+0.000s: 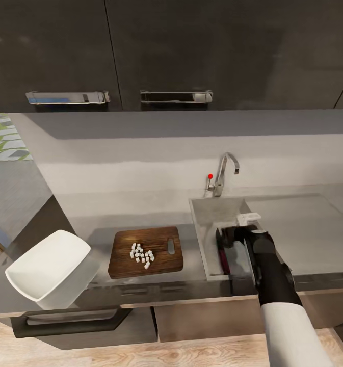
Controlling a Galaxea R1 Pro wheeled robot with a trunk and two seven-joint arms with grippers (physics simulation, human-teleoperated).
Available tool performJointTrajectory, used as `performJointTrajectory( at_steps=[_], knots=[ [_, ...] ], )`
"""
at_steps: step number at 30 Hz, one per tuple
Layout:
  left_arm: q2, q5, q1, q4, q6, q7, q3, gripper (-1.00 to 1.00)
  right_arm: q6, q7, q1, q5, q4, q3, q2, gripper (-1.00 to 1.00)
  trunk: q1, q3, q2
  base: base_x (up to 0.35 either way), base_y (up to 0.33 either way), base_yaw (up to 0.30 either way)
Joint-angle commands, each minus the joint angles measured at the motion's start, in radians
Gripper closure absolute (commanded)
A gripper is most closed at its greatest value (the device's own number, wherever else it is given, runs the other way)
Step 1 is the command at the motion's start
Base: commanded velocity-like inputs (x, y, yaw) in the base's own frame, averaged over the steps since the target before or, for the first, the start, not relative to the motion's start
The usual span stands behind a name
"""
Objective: In the kitchen, take the Vidalia onion out of the sink, dice it on the chopping board with the paring knife, put the diced onion into the bowl on the countertop, then place both the paring knife and the chopping board into the sink.
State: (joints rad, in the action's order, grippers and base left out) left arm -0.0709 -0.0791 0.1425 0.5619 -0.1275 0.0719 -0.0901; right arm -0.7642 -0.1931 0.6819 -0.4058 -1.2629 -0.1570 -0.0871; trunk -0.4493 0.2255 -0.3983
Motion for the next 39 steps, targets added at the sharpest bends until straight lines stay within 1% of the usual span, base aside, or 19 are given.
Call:
performJointTrajectory(
  at_steps=[1,4,8,10,11,15,17,19,20,21,22,25,32,39],
  knots=[
    [-0.001,-0.008,0.0,0.001,-0.001,0.0,-0.005,-1.0,-0.003,-0.01,0.001,-0.011,-0.021,-0.003,-0.004,-1.0,-0.001,0.002,-0.002,0.0,0.0,0.0],
    [-0.001,-0.008,0.0,0.0,-0.001,0.0,-0.005,-1.0,0.0,-0.009,0.001,-0.011,-0.067,-0.001,-0.02,-1.0,-0.001,0.002,-0.002,0.0,0.0,0.0],
    [-0.001,-0.008,0.0,0.0,-0.001,0.0,-0.005,-1.0,0.004,-0.009,-0.003,-0.011,-0.134,-0.001,-0.066,-1.0,-0.001,0.002,-0.002,0.0,0.0,0.0],
    [-0.001,-0.008,0.0,0.0,-0.001,0.0,-0.005,-1.0,0.005,-0.009,-0.014,-0.011,-0.169,-0.001,-0.075,-1.0,-0.001,0.002,-0.002,0.0,0.0,0.0],
    [-0.001,-0.008,0.0,-0.001,-0.001,0.0,-0.005,-1.0,0.005,-0.009,-0.027,-0.011,-0.202,-0.001,-0.078,-1.0,-0.001,0.002,-0.002,0.0,0.0,0.0],
    [-0.001,-0.008,0.0,-0.003,-0.001,0.0,-0.005,-1.0,0.005,-0.011,-0.076,-0.011,-0.305,0.001,-0.087,-1.0,-0.001,0.002,-0.002,0.0,0.0,0.0],
    [-0.001,-0.008,0.0,-0.003,-0.001,0.0,-0.005,-1.0,0.004,-0.011,-0.096,-0.011,-0.336,0.01,-0.087,-1.0,-0.001,0.002,-0.002,0.0,0.0,0.0],
    [-0.001,-0.008,0.0,-0.003,-0.001,0.0,-0.005,-1.0,0.005,-0.011,-0.113,-0.011,-0.356,0.043,-0.087,-1.0,-0.001,0.002,-0.002,0.0,0.0,0.0],
    [-0.001,-0.008,0.0,-0.003,-0.001,0.0,-0.005,-1.0,0.004,-0.011,-0.119,-0.011,-0.361,0.068,-0.087,-1.0,-0.001,0.002,-0.002,0.0,0.0,0.0],
    [-0.001,-0.008,0.0,-0.002,-0.001,0.0,-0.005,-1.0,0.003,-0.01,-0.127,-0.011,-0.365,0.106,-0.087,-1.0,-0.001,0.002,-0.002,0.0,0.0,0.0],
    [-0.001,-0.008,0.0,-0.002,-0.001,0.0,-0.005,-1.0,0.003,-0.009,-0.132,-0.011,-0.366,0.127,-0.087,-1.0,-0.001,0.002,-0.002,0.0,0.0,0.0],
    [-0.001,-0.008,0.0,-0.002,-0.001,0.0,-0.005,-1.0,0.001,-0.009,-0.139,-0.011,-0.368,0.158,-0.087,-1.0,-0.001,0.002,-0.002,0.0,0.0,0.0],
    [-0.001,-0.008,0.0,-0.005,-0.001,0.0,-0.005,-1.0,-0.001,-0.01,-0.142,-0.011,-0.366,0.166,-0.087,-1.0,-0.001,0.002,-0.002,-0.013,0.011,0.0],
    [-0.001,-0.009,0.0,-0.009,-0.001,0.0,-0.004,-1.0,-0.004,-0.011,-0.142,-0.011,-0.362,0.166,-0.087,-1.0,-0.001,0.002,-0.002,-0.196,0.199,0.0]
  ],
)
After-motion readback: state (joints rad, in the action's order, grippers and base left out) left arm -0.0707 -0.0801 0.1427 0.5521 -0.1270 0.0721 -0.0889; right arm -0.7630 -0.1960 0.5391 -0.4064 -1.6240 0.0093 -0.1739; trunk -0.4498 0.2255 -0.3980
